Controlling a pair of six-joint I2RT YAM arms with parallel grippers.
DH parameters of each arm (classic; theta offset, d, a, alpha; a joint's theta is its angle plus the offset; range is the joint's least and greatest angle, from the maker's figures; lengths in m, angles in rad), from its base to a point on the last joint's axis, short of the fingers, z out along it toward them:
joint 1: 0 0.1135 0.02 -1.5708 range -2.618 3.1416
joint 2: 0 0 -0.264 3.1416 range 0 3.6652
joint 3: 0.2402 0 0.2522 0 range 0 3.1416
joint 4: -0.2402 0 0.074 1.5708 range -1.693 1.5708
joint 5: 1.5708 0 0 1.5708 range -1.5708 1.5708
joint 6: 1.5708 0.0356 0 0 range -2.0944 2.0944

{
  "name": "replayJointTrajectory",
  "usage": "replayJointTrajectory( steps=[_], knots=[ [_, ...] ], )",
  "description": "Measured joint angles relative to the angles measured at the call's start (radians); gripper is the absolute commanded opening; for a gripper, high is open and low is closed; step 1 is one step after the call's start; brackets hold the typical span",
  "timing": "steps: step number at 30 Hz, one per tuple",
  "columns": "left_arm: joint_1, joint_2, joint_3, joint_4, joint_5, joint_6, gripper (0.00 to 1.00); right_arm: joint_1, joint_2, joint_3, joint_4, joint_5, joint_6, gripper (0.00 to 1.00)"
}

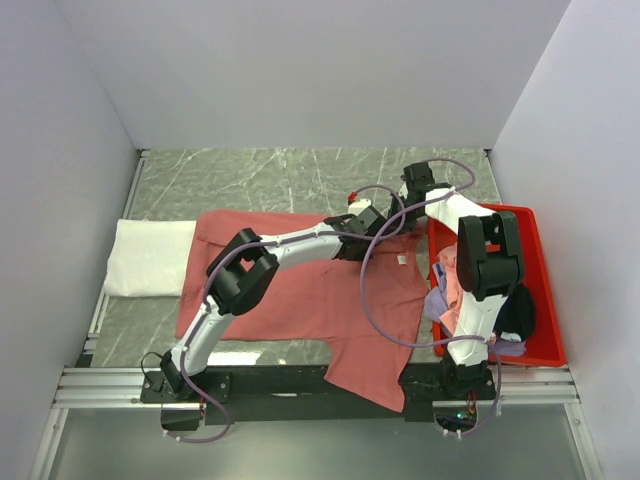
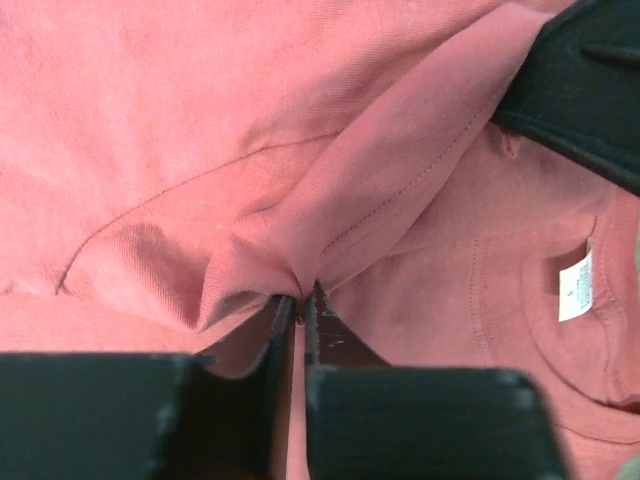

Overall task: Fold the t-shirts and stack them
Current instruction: Fold the tshirt

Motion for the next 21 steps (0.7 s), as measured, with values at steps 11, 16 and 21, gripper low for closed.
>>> replayJointTrajectory(
  steps=[11,16,21],
  knots=[
    [-0.005,-0.011,-0.011,0.009,-0.018,0.007,0.0,0.0,-0.001,-0.004,0.011,-0.007,-0.016,0.0],
    [-0.006,-0.063,-0.063,0.016,-0.032,0.023,0.0,0.0,-0.029,-0.039,0.017,0.006,-0.019,0.0],
    [-0.006,-0.138,-0.121,0.027,-0.04,0.032,0.0,0.01,-0.108,-0.098,0.013,0.038,-0.014,0.0]
  ],
)
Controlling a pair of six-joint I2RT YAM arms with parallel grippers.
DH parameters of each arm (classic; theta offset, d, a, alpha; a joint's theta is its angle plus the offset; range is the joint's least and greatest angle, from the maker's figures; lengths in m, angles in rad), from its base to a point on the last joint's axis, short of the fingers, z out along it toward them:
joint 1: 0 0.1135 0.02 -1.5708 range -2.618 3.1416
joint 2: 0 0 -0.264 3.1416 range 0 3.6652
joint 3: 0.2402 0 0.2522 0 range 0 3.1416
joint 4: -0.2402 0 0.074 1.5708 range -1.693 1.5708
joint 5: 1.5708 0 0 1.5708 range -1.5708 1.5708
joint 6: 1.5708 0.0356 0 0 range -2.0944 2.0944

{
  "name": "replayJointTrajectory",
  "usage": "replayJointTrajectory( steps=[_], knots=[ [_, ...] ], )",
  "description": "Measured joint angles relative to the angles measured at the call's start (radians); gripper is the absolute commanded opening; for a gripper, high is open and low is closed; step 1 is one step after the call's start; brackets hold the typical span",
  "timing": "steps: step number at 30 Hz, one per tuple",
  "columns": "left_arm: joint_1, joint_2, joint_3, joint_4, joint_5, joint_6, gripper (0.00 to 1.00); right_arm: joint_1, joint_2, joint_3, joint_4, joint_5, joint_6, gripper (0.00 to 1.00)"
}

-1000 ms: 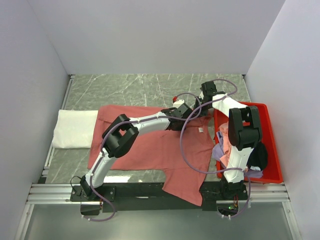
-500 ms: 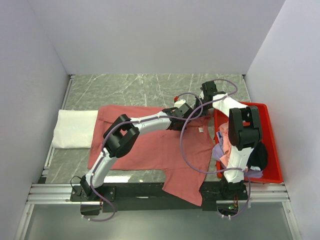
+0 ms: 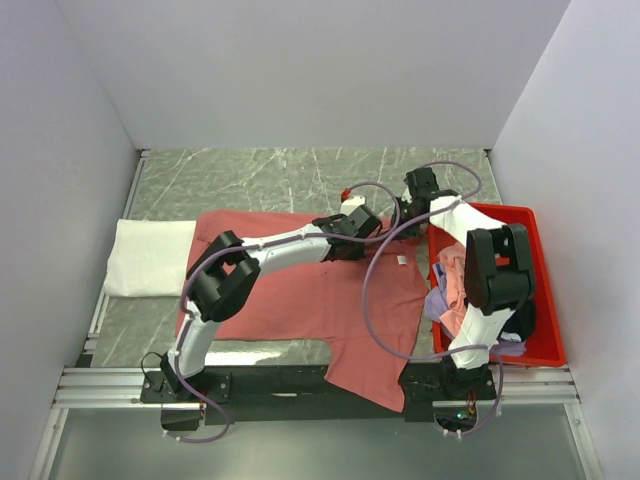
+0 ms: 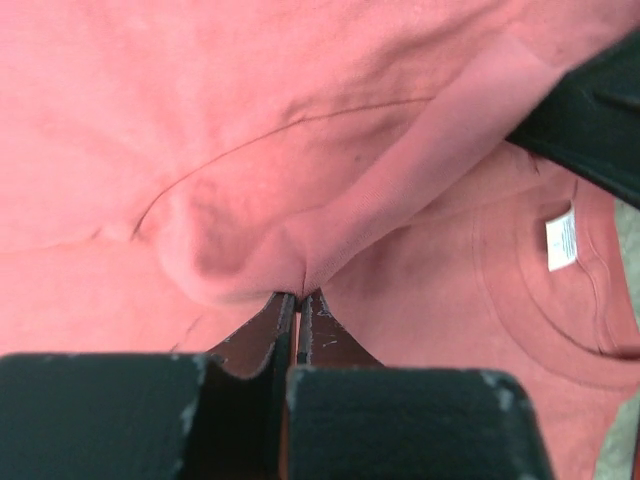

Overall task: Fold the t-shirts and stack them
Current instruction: Fold the tshirt

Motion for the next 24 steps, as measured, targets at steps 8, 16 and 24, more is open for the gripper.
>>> replayJointTrajectory(
  steps=[8,16,24],
  knots=[
    [0.0,-0.041,-0.083,0.039,0.026,0.024,0.01,0.045,-0.137,-0.106,-0.032,0.079,0.022,0.0],
    [-0.002,-0.117,-0.207,0.084,0.108,0.055,0.0,0.093,-0.223,-0.188,-0.097,0.15,0.034,0.0],
    [-0.003,-0.17,-0.24,0.1,0.178,0.115,0.01,0.105,-0.323,-0.239,-0.15,0.185,0.034,0.0]
  ],
)
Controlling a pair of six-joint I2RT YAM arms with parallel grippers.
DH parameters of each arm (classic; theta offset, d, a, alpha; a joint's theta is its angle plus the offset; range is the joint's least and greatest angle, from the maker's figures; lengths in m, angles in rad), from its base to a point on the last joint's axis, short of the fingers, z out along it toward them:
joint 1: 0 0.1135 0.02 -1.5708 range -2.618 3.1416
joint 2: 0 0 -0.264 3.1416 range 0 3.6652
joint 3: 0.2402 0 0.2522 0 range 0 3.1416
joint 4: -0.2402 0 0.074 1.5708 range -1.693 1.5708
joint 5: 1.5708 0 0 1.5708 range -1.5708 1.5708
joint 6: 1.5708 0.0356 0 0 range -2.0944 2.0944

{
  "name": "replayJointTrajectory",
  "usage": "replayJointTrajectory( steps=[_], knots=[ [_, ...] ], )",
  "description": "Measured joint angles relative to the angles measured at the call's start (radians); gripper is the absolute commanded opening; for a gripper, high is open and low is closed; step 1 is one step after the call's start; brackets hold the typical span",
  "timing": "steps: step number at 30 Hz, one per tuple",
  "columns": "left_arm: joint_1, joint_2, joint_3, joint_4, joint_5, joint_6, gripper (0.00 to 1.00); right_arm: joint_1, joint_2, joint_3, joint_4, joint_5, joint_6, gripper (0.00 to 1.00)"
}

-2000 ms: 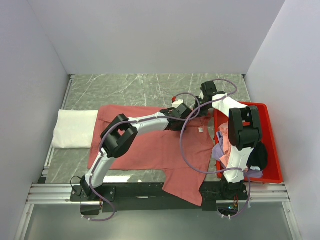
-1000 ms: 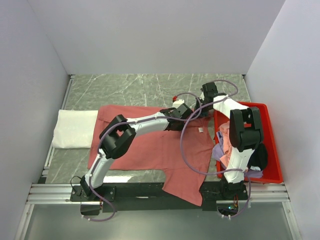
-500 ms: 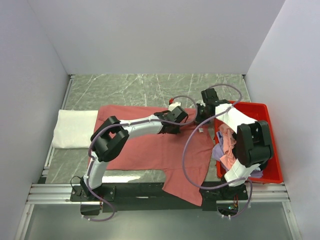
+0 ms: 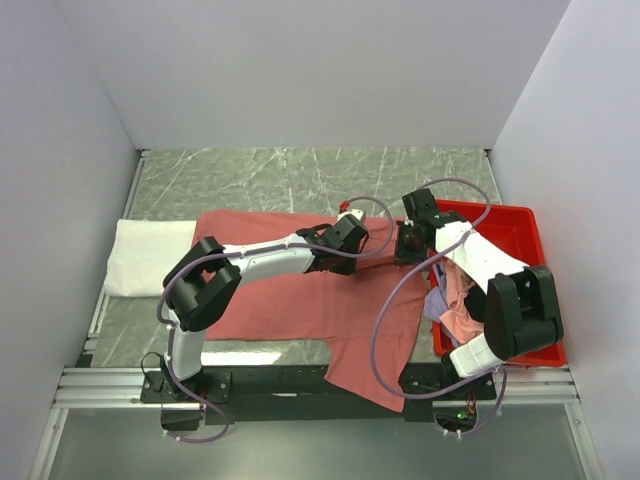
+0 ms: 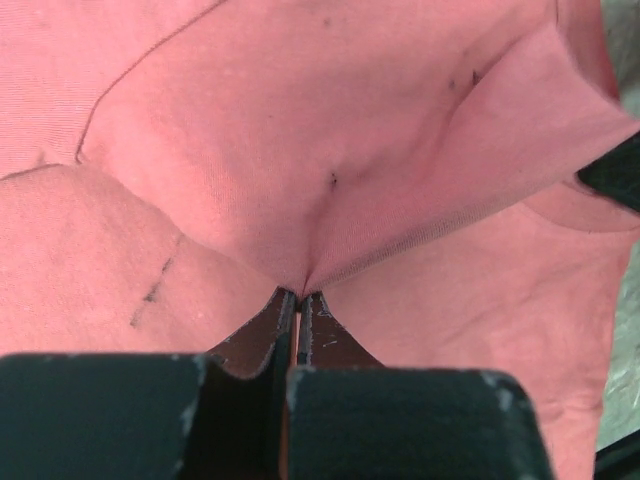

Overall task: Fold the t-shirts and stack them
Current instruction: Fold the tshirt

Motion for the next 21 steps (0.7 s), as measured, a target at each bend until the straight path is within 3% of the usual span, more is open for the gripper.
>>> replayJointTrajectory(
  steps=[11,13,15,16,17,18,19,21],
  knots=[
    [-0.002,0.0,0.063,-0.129,0.069,0.118,0.01,0.004,-0.025,-0.039,-0.013,-0.004,-0.001,0.03],
    [-0.003,0.0,0.071,-0.158,0.098,0.144,0.01,0.007,-0.036,-0.057,-0.018,-0.008,-0.001,0.11],
    [-0.004,0.001,0.093,-0.201,0.116,0.163,0.02,0.017,-0.06,-0.074,-0.024,-0.009,0.003,0.3],
    [-0.005,0.001,0.102,-0.222,0.119,0.168,0.11,0.025,-0.082,-0.086,-0.028,-0.005,0.005,0.4],
    [-0.005,0.001,0.11,-0.249,0.119,0.173,0.39,0.032,-0.109,-0.1,-0.035,0.002,0.005,0.46],
    [-0.004,0.001,0.113,-0.272,0.117,0.179,0.53,0.038,-0.14,-0.117,-0.04,0.005,0.0,0.5],
    [-0.004,0.0,0.113,-0.294,0.116,0.174,0.94,0.042,-0.174,-0.133,-0.05,0.005,-0.004,0.58],
    [-0.002,-0.006,0.1,-0.319,0.118,0.171,0.99,0.044,-0.227,-0.151,-0.072,-0.001,-0.01,0.59]
  ],
)
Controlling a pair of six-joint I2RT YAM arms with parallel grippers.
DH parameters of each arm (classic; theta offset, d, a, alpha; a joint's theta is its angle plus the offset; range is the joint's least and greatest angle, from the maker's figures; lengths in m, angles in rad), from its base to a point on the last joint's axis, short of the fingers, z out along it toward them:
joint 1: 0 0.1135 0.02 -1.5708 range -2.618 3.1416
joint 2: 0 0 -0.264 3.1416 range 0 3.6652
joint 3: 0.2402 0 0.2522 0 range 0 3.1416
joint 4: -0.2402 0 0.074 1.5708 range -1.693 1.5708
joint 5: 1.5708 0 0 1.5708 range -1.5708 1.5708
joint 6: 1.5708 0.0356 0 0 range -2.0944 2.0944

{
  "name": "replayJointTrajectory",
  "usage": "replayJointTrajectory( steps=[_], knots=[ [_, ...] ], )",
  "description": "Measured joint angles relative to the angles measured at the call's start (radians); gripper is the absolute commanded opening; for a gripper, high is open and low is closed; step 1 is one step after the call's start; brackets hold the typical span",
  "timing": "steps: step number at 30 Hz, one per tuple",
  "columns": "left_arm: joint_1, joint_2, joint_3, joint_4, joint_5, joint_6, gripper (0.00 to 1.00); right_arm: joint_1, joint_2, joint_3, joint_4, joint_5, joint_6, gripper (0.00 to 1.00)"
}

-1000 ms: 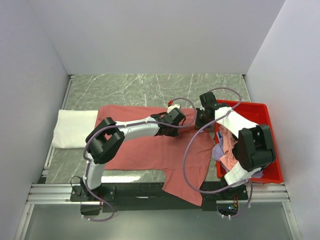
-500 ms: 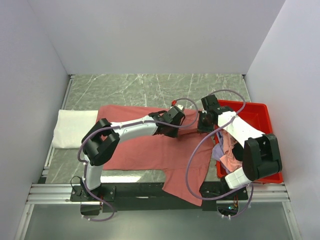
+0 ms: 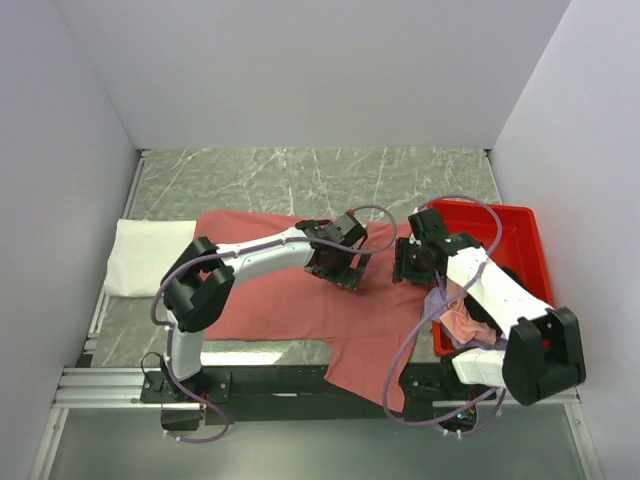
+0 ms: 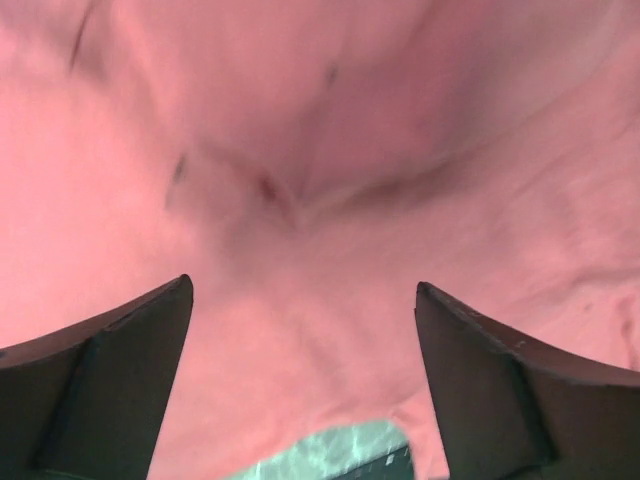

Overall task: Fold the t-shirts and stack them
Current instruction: Fold the tshirt

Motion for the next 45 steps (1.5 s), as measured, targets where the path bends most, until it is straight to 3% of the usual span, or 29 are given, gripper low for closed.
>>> replayJointTrajectory(
  steps=[10,12,14,16,21,25,33,45],
  knots=[
    [0.023,-0.193,-0.059,-0.019,-0.013,-0.021,1.0,0.002,-0.041,0.075,-0.011,-0.03,-0.011,0.61],
    [0.069,-0.216,-0.072,0.007,-0.005,-0.035,1.0,0.002,0.0,0.123,-0.003,-0.029,-0.01,0.66],
    [0.145,-0.229,-0.103,0.043,-0.001,-0.043,1.0,0.002,0.055,0.175,0.014,-0.027,-0.008,0.78],
    [0.235,-0.23,-0.131,0.071,0.002,-0.054,0.99,0.002,0.114,0.223,0.029,-0.021,-0.005,0.82],
    [0.459,-0.196,-0.155,0.12,0.004,-0.069,1.0,0.002,0.301,0.336,0.063,-0.009,0.002,0.86],
    [0.544,-0.127,-0.145,0.159,0.012,-0.08,0.99,-0.004,0.445,0.405,0.072,-0.011,0.002,0.87],
    [0.634,0.02,-0.098,0.169,0.019,-0.082,1.0,-0.054,0.656,0.53,0.067,-0.019,0.002,0.87],
    [0.723,0.076,-0.051,0.183,0.05,-0.082,0.99,-0.119,0.843,0.774,-0.037,-0.034,-0.002,0.87]
  ],
)
